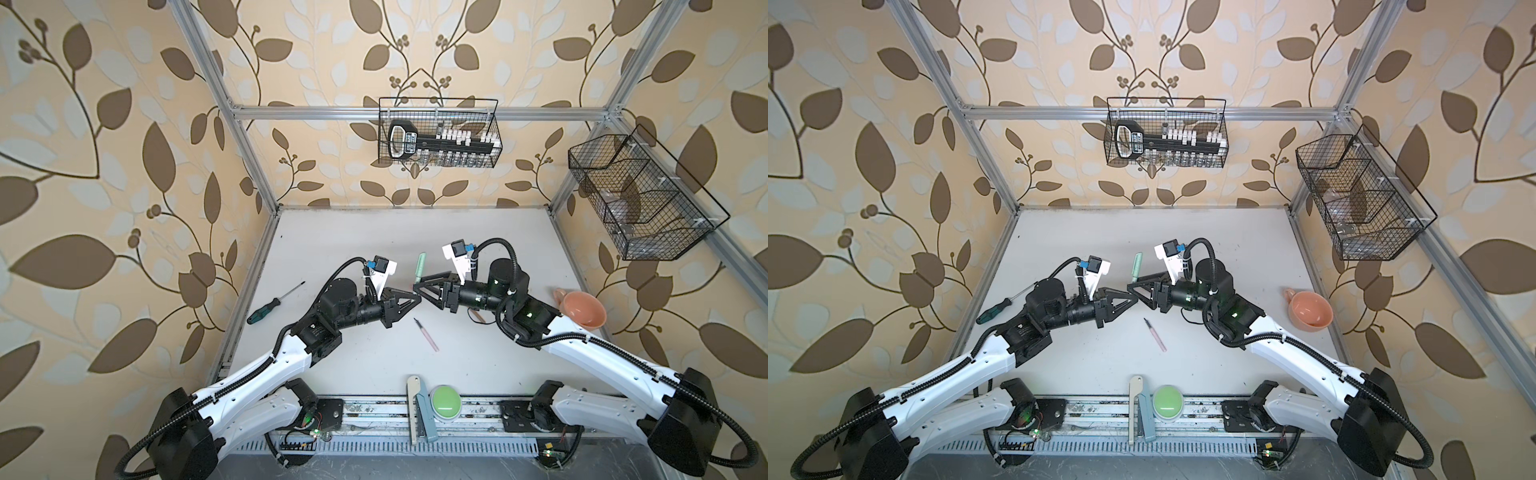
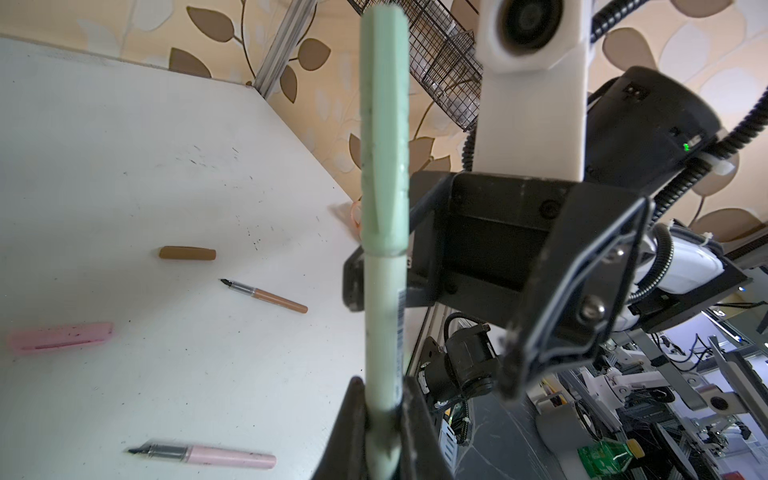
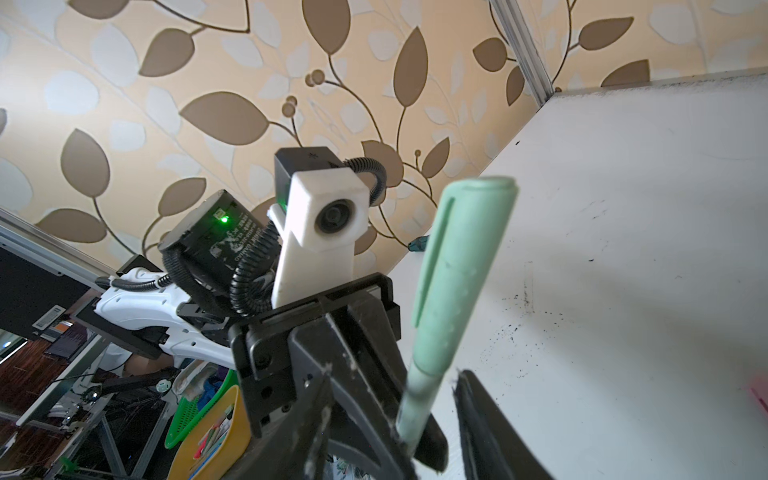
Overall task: Insert the pens into the pen caps
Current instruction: 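Close the right gripper around the capped end of the green pen, then open the left gripper to release the pen while the right gripper lifts it, then carry the capped green pen farther from the robot and lay it down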
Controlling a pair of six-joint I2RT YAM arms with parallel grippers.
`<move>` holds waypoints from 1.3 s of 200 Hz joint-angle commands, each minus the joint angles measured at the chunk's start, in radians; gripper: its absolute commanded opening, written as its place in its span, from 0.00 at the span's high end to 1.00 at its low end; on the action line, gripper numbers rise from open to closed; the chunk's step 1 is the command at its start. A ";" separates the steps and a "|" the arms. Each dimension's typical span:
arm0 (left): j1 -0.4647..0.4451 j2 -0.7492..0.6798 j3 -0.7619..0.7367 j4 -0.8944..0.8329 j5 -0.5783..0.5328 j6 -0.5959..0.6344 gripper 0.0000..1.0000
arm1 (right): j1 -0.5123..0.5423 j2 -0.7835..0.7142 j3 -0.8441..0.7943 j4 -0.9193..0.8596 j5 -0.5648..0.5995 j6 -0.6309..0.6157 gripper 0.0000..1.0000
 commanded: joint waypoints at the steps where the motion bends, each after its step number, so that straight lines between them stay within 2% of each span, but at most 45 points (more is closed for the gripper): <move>1: -0.006 -0.018 0.010 0.020 0.016 0.031 1.00 | 0.006 0.026 0.040 0.045 -0.016 0.015 0.58; 21: -0.006 -0.007 0.016 0.003 0.020 0.040 1.00 | 0.009 0.046 0.056 0.052 -0.021 0.020 0.65; 46: -0.006 0.004 0.013 0.011 0.028 0.045 1.00 | 0.009 0.065 0.083 0.022 -0.022 0.010 0.84; 61: -0.006 0.008 0.016 0.004 0.024 0.048 1.00 | 0.005 0.063 0.102 -0.014 -0.012 -0.007 1.00; 76: -0.005 0.007 0.025 -0.026 -0.002 0.046 1.00 | -0.004 0.060 0.132 -0.068 -0.011 -0.025 1.00; 79: -0.006 0.007 0.028 -0.032 -0.006 0.045 0.95 | -0.008 0.058 0.138 -0.081 -0.012 -0.029 1.00; 87: -0.005 0.004 0.035 -0.059 -0.022 0.048 0.63 | -0.019 0.056 0.159 -0.121 -0.009 -0.040 1.00; 91: -0.006 0.003 0.039 -0.072 -0.029 0.050 0.55 | -0.026 0.055 0.173 -0.146 -0.008 -0.051 1.00; 110: -0.006 -0.018 0.047 -0.136 -0.050 0.072 0.42 | -0.092 0.047 0.236 -0.297 -0.007 -0.102 1.00; 122: -0.005 -0.046 0.049 -0.211 -0.122 0.071 0.25 | -0.158 0.054 0.277 -0.399 -0.034 -0.142 1.00; 139: -0.005 -0.079 0.060 -0.324 -0.199 0.079 0.13 | -0.255 0.078 0.339 -0.583 -0.055 -0.252 1.00; 153: -0.005 -0.098 0.073 -0.414 -0.233 0.088 0.11 | -0.307 0.114 0.394 -0.759 0.051 -0.369 1.00; 171: -0.005 -0.119 0.081 -0.476 -0.265 0.091 0.11 | -0.361 0.175 0.434 -0.890 0.185 -0.449 1.00; 182: -0.005 -0.134 0.085 -0.506 -0.298 0.081 0.10 | -0.402 0.209 0.431 -0.904 0.232 -0.460 1.00; 190: -0.005 -0.145 0.090 -0.530 -0.322 0.076 0.08 | -0.438 0.234 0.425 -0.898 0.224 -0.464 1.00; 197: -0.005 -0.156 0.092 -0.555 -0.353 0.067 0.01 | -0.466 0.256 0.428 -0.899 0.223 -0.472 1.00; 229: -0.005 -0.193 0.105 -0.688 -0.542 0.065 0.01 | -0.504 0.374 0.504 -0.999 0.361 -0.515 1.00; 260: -0.005 -0.218 0.099 -0.745 -0.616 0.053 0.01 | -0.535 0.454 0.549 -1.042 0.441 -0.552 1.00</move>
